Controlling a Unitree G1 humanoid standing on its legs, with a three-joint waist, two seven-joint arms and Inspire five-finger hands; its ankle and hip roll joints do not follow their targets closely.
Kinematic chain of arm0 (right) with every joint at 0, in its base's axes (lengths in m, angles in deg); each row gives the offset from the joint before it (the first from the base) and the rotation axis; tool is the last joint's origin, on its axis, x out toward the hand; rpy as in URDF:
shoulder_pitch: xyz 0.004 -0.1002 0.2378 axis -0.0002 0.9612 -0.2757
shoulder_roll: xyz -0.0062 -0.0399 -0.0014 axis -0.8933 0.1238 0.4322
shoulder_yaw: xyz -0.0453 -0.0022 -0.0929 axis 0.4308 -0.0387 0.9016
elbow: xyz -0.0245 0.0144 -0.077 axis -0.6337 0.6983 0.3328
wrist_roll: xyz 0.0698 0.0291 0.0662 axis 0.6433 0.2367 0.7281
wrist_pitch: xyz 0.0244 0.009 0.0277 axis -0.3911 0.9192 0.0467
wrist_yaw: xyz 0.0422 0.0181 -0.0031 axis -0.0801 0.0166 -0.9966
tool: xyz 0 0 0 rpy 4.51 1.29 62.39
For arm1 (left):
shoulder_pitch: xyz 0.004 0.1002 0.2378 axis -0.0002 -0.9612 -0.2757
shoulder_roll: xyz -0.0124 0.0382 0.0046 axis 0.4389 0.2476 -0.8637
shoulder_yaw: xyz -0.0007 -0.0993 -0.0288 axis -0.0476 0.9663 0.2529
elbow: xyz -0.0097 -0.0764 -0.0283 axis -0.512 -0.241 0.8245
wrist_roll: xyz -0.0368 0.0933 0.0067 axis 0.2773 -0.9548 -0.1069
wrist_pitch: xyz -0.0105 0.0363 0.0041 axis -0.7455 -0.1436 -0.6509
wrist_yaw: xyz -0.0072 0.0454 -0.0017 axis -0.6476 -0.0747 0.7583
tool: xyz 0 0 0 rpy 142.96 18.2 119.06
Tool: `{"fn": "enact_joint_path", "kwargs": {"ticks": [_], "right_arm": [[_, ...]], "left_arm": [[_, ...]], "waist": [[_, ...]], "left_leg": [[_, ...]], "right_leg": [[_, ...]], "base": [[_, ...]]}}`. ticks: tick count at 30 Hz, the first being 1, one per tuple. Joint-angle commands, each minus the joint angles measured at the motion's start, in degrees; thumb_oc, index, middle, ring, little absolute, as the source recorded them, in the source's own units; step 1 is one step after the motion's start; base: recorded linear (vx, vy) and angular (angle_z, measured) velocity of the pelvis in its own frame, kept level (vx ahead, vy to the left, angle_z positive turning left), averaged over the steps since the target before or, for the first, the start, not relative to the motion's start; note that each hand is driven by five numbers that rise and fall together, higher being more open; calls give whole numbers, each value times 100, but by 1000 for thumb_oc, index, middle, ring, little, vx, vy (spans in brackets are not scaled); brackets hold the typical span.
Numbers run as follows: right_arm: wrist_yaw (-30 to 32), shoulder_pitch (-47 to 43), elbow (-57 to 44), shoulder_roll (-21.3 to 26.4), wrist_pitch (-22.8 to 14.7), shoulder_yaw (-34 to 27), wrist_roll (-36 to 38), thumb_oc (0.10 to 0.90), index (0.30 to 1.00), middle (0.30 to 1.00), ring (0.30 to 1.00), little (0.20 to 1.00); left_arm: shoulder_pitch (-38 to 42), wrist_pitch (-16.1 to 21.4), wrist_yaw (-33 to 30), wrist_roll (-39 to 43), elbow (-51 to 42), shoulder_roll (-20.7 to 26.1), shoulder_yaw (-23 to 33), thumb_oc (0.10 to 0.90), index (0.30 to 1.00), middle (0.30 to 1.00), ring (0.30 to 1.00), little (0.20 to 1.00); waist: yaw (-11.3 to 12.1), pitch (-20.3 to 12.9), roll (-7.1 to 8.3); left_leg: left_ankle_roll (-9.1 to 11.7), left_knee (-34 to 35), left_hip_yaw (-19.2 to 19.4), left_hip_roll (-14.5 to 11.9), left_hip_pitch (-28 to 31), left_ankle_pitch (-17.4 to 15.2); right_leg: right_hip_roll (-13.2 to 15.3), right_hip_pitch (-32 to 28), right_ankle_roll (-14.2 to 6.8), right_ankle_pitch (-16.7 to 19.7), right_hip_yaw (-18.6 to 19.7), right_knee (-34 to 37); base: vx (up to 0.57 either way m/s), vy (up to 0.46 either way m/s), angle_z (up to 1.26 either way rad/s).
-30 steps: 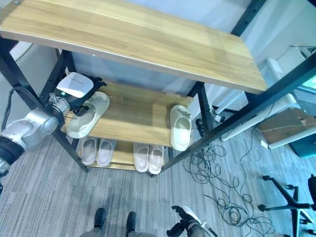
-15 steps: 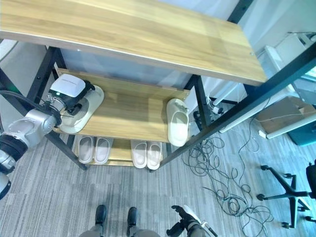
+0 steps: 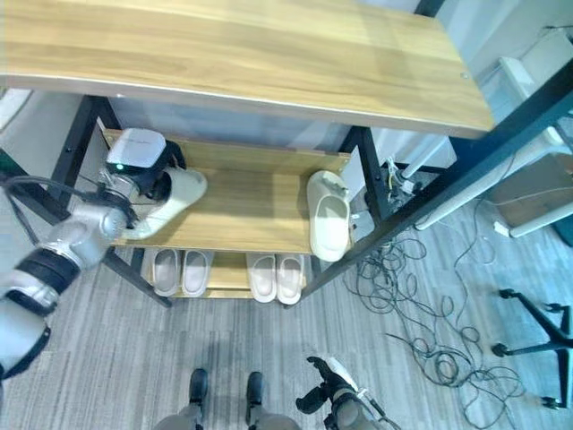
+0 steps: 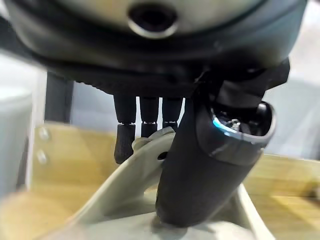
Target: Arrange the slippers neatly on the shoe rack.
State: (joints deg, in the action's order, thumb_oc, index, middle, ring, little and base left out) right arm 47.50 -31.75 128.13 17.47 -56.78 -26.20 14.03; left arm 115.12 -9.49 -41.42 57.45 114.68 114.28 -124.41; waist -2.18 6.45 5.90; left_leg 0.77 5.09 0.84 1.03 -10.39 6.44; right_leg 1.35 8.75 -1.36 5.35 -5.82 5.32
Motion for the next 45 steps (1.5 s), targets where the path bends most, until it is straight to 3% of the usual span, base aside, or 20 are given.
{"fn": "enact_joint_path", "kwargs": {"ticks": [1, 6, 9, 12, 24, 31, 45], "right_arm": [[253, 137, 180, 317, 48, -143, -21, 800, 900, 900, 900, 900], [375, 120, 304, 241, 140, -242, 5, 800, 900, 900, 900, 900], [416, 111, 328, 256, 155, -266, 30, 800, 900, 900, 900, 900], [511, 106, 356, 288, 187, -335, 49, 800, 900, 900, 900, 900], [609, 41, 484, 375, 239, -301, 149, 800, 900, 900, 900, 900], [639, -42, 587, 403, 217, -215, 202, 800, 900, 900, 900, 900], [622, -146, 610, 421, 189, -175, 396, 800, 900, 900, 900, 900]], "left_arm": [[396, 257, -434, 344, -46, -347, 470, 400, 300, 300, 300, 300], [-250, 328, -768, 987, -423, -1113, 985, 400, 300, 300, 300, 300], [-343, 319, -875, 1061, -457, -1300, 1056, 400, 300, 300, 300, 300], [-486, 325, -1054, 1301, -502, -1570, 1196, 400, 300, 300, 300, 300], [-142, 211, -1313, 1472, -6, -1721, 1146, 400, 300, 300, 300, 300], [389, 94, -1449, 1357, 582, -1588, 1025, 400, 300, 300, 300, 300], [836, -29, -1554, 1273, 997, -1360, 974, 400, 300, 300, 300, 300]], "waist": [[-5, -294, -161], [-63, -329, -398], [-98, -339, -485], [-203, -345, -677], [-504, -352, -1159], [-566, -333, -1300], [-587, -287, -1424]], "left_leg": [[122, -9, 34, -43, 158, -665], [135, -9, 106, -36, 218, -661], [139, -9, 143, -37, 247, -668], [150, -9, 238, -31, 298, -672], [174, -9, 505, -64, 372, -697], [189, -9, 575, -73, 338, -689], [226, -9, 528, -58, 344, -674]], "right_leg": [[221, 101, -561, -162, -8, -32], [235, 56, -535, -195, 60, -32], [236, 29, -523, -210, 104, -32], [241, 21, -503, -212, 188, -32], [216, 102, -501, -200, 524, -32], [198, 210, -507, -187, 602, -32], [207, 248, -464, -224, 567, -33]], "base": [[32, -36, -2], [25, -22, -5], [25, -13, -14], [23, -1, -9], [31, -4, -19], [21, -18, -13], [23, -17, -5]]}}
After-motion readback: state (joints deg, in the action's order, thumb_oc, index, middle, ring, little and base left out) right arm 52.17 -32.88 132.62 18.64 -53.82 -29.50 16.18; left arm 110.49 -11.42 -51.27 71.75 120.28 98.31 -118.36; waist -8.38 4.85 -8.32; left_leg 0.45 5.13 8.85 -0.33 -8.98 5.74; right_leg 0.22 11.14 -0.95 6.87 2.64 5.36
